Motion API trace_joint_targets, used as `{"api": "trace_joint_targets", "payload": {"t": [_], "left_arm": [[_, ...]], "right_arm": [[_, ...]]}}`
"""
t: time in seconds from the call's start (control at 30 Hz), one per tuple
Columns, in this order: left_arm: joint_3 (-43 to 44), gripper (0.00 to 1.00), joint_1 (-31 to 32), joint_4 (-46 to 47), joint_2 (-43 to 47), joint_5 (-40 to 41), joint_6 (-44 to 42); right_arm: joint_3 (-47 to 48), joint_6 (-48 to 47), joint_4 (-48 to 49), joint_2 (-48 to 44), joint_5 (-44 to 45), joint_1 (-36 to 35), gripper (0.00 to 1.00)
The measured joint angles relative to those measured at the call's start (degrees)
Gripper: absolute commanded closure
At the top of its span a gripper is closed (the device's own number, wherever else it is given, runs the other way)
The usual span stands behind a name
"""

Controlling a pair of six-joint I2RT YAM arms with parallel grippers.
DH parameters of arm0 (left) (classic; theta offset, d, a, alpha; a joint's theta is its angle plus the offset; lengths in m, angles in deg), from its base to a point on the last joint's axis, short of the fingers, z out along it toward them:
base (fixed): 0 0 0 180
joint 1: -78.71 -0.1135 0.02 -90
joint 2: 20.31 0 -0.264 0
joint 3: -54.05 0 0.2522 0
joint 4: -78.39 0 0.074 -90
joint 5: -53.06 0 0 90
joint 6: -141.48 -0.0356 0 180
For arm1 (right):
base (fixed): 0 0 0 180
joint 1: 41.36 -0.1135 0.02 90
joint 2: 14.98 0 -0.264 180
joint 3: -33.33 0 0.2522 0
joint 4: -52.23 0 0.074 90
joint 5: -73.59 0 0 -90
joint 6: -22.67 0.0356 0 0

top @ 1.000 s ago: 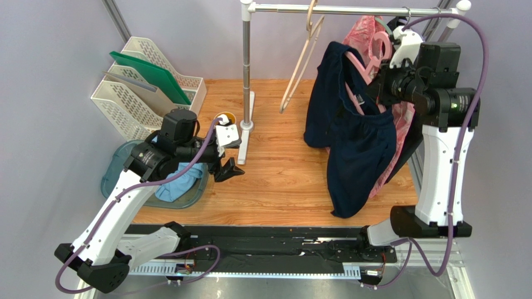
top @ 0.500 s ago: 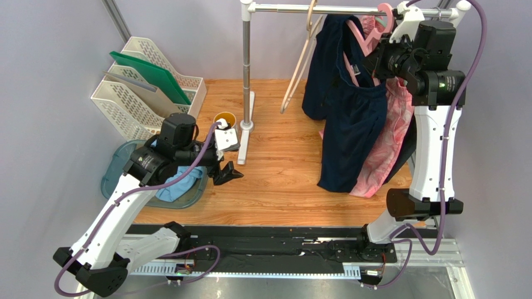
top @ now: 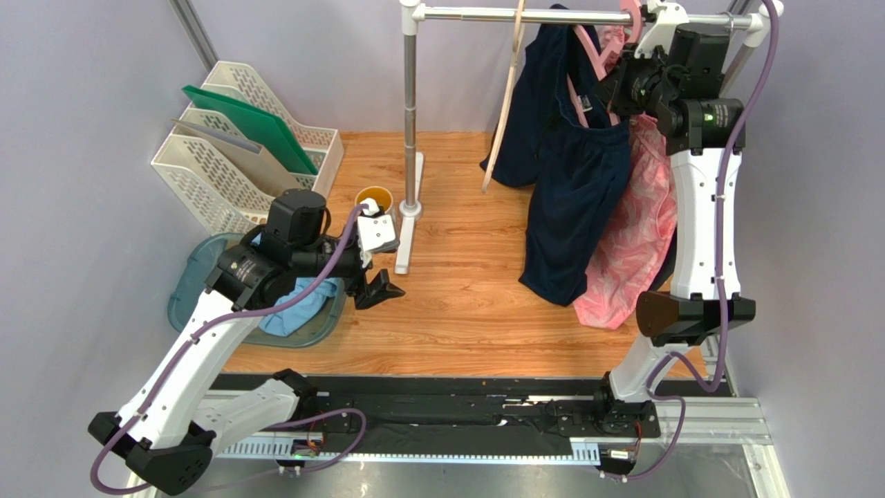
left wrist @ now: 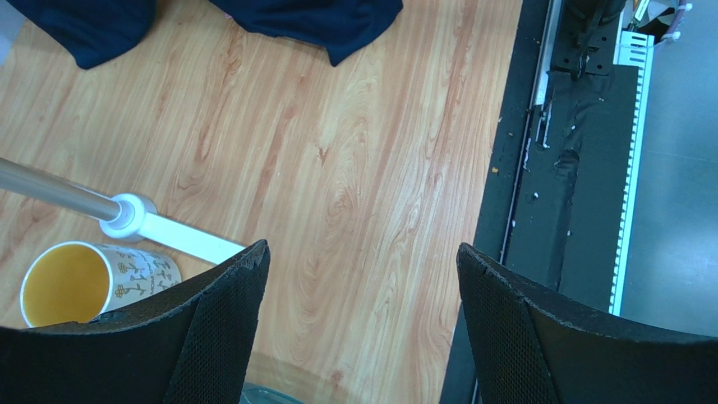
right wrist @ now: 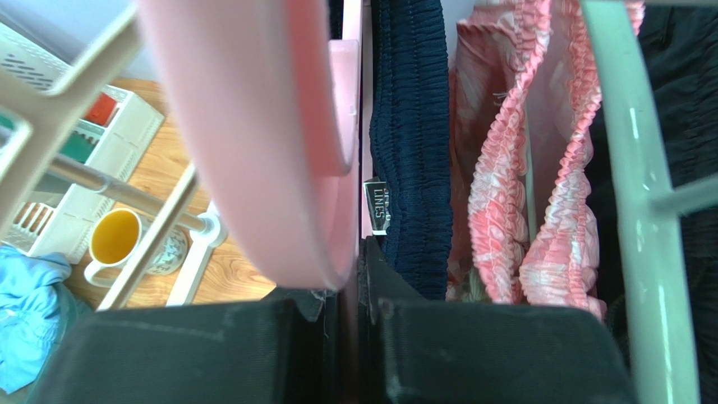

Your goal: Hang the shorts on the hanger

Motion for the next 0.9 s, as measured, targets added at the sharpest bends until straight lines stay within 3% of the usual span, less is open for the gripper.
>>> {"api": "trace_joint_targets", "payload": {"t": [0.37,0.47,0.5,0.57,0.9], "left_arm": [[-1.25,0.12,-2.29,0.72,-0.2,1.42,3.87],[-1.22,0.07,-4.83,2.01,-1.33,1.4,6.54],[-1.22,0.01,-5.9,2.6,-2.05,1.4,7.87],[-1.22,0.0,-6.62,3.13,-2.67,1.38,9.27],[0.39,0.01,-14.34,5.77,-3.91,-1.64,18.62]], "right_arm": [[0.0,0.35,1.05,1.6,3.06,3.15,1.0],[-0.02,0.5,1.14,1.6,3.67,4.63,0.79],[-0.09,0.44,1.25,1.6,3.65,5.07,0.69],[-0.57,0.42,1.81,1.38,3.41,5.57,0.54],[-3.54,0.81,3.52,-5.95,-0.52,5.79,0.17]]}}
